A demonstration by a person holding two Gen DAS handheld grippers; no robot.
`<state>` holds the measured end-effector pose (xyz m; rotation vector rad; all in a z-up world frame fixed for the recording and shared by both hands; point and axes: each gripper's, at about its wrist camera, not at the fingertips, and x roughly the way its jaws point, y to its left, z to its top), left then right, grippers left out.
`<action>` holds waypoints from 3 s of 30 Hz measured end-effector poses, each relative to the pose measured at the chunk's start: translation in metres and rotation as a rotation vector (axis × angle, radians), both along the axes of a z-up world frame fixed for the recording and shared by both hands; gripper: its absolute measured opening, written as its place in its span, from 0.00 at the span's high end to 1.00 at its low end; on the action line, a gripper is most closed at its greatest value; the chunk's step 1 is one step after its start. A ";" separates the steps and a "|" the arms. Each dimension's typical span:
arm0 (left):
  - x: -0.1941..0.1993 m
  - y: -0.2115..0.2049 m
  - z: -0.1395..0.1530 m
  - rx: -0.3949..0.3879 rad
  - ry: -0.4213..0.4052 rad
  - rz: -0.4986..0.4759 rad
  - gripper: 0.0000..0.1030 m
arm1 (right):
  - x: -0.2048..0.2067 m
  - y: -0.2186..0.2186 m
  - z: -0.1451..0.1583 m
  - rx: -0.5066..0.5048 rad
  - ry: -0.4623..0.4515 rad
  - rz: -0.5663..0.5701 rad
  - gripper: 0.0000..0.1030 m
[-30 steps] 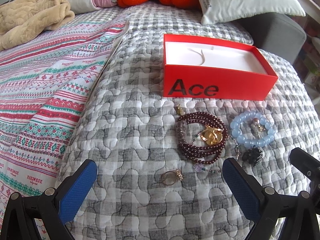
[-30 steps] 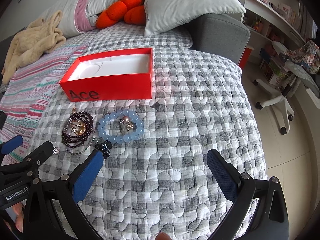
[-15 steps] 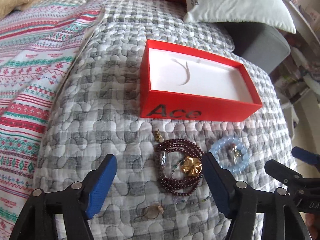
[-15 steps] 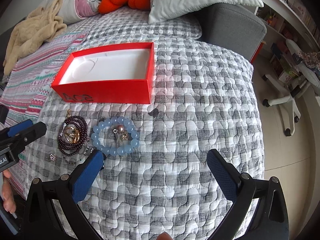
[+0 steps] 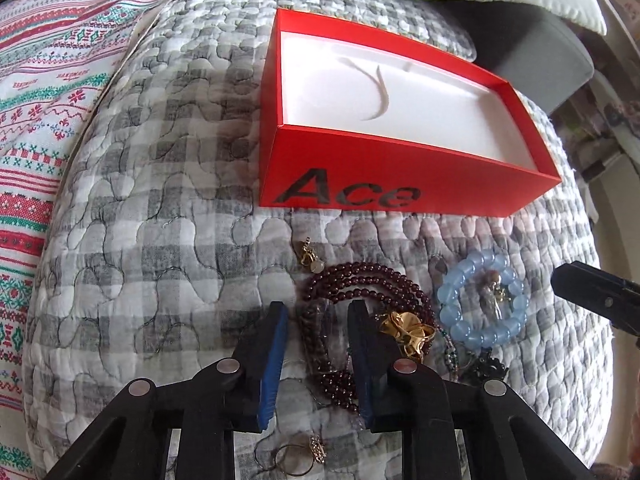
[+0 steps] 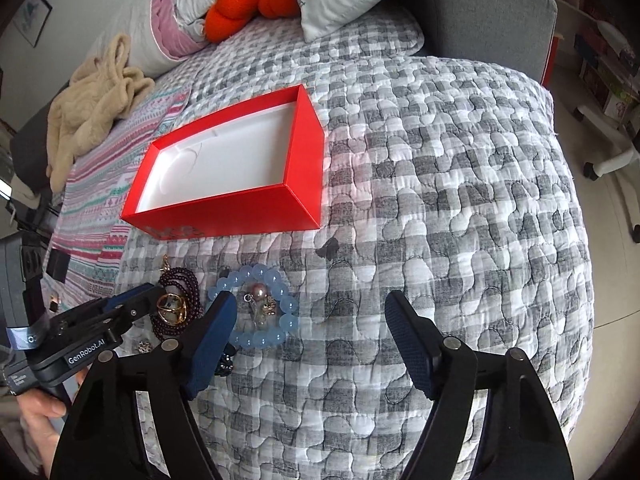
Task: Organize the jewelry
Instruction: 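Grasp the dark red garnet bracelet with the left tool while the right grasps the light blue bracelet, then carry both bracelets into the red Ace box and open both tools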
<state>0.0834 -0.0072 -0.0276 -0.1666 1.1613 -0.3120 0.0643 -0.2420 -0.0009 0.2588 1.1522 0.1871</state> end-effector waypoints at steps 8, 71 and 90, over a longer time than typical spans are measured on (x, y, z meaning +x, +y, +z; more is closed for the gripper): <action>0.007 -0.002 -0.004 0.034 -0.002 -0.010 0.89 | 0.010 0.006 -0.012 0.016 0.040 0.012 0.46; 0.049 -0.020 0.076 -0.208 -0.365 0.088 0.97 | 0.006 -0.002 0.090 0.129 -0.297 -0.099 0.88; 0.068 -0.003 0.037 -0.023 -0.289 0.124 0.97 | 0.053 0.056 0.071 0.099 -0.308 0.024 0.88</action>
